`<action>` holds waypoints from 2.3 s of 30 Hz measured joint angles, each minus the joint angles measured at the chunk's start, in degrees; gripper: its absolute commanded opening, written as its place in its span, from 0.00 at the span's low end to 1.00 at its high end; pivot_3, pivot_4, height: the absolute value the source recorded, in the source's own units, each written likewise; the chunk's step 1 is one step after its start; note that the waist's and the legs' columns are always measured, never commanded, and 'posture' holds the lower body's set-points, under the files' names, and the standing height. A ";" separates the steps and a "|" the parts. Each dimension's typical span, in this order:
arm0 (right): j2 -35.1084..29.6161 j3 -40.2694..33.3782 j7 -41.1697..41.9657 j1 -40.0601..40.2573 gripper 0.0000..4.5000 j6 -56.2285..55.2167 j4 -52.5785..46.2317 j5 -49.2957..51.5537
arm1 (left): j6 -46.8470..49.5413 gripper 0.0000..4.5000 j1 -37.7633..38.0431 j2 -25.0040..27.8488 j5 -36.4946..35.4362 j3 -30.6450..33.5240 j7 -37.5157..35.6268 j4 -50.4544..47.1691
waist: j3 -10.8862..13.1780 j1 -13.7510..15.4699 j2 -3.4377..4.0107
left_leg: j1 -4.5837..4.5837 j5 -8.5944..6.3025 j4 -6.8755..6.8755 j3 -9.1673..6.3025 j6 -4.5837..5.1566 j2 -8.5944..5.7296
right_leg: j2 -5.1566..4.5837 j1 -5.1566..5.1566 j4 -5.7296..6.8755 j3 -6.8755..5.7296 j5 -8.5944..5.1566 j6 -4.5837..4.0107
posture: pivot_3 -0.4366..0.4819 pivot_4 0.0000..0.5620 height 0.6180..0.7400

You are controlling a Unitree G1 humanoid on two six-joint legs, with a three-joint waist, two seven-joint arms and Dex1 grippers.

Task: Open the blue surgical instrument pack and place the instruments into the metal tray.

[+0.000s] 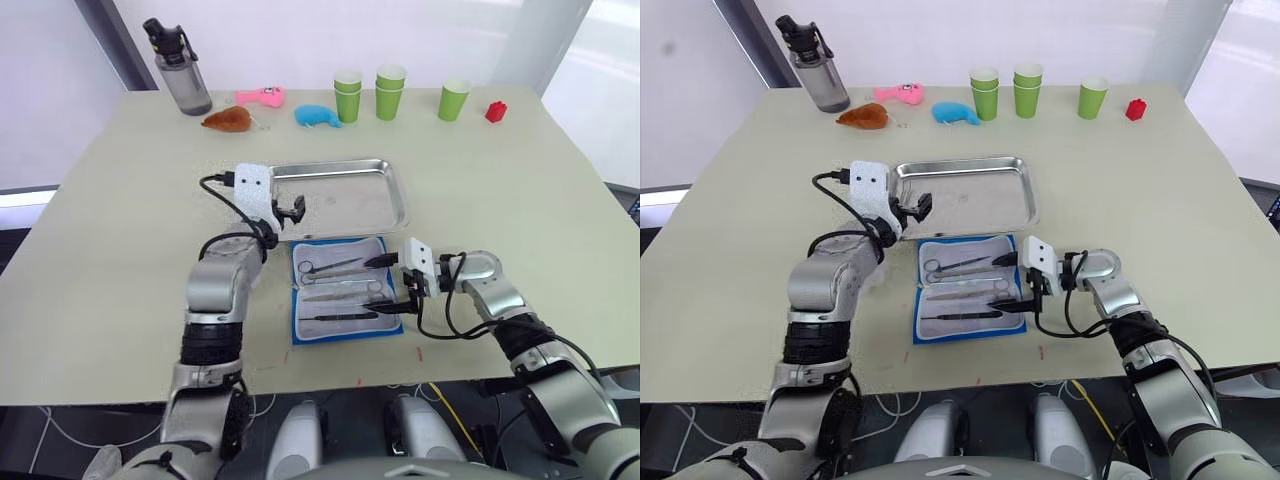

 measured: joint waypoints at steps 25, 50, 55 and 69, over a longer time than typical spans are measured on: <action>0.44 -0.02 -0.33 0.25 1.00 -0.03 -0.09 -0.05 | -27.41 0.98 -2.04 38.65 -16.45 -7.67 -75.18 17.00 | 0.13 0.02 -0.19 | 0.35 0.06 -0.38 0.35 -0.04 0.10 | 0.18 -0.04 -0.06 0.36 -0.20 -0.24 | 0.48 0.27 0.95; 0.32 -0.46 -0.56 0.92 1.00 0.03 -0.74 -0.04 | -44.03 0.98 -7.71 40.52 -22.11 -21.94 -73.75 25.63 | 0.16 0.21 -0.26 | 0.35 0.05 -0.36 0.39 -0.02 0.11 | 0.22 -0.04 -0.04 0.37 -0.27 -0.15 | 0.48 0.27 0.95; 0.51 -0.44 -0.76 1.19 1.00 0.03 -1.26 -0.04 | -44.47 0.87 -5.28 33.37 -16.88 -19.22 -67.91 25.65 | 0.18 0.08 -0.27 | 0.30 0.05 -0.39 0.39 -0.02 0.12 | 0.23 -0.11 -0.05 0.40 -0.10 -0.07 | 0.48 0.27 0.95; 0.42 -0.45 -0.93 0.73 1.00 0.09 -1.19 -0.05 | -43.78 0.59 -4.77 25.23 -5.58 -17.83 -62.70 29.80 | 0.17 0.12 -0.28 | 0.33 0.05 -0.37 0.39 -0.02 0.10 | 0.23 -0.06 -0.03 0.38 -0.08 -0.05 | 0.48 0.27 0.95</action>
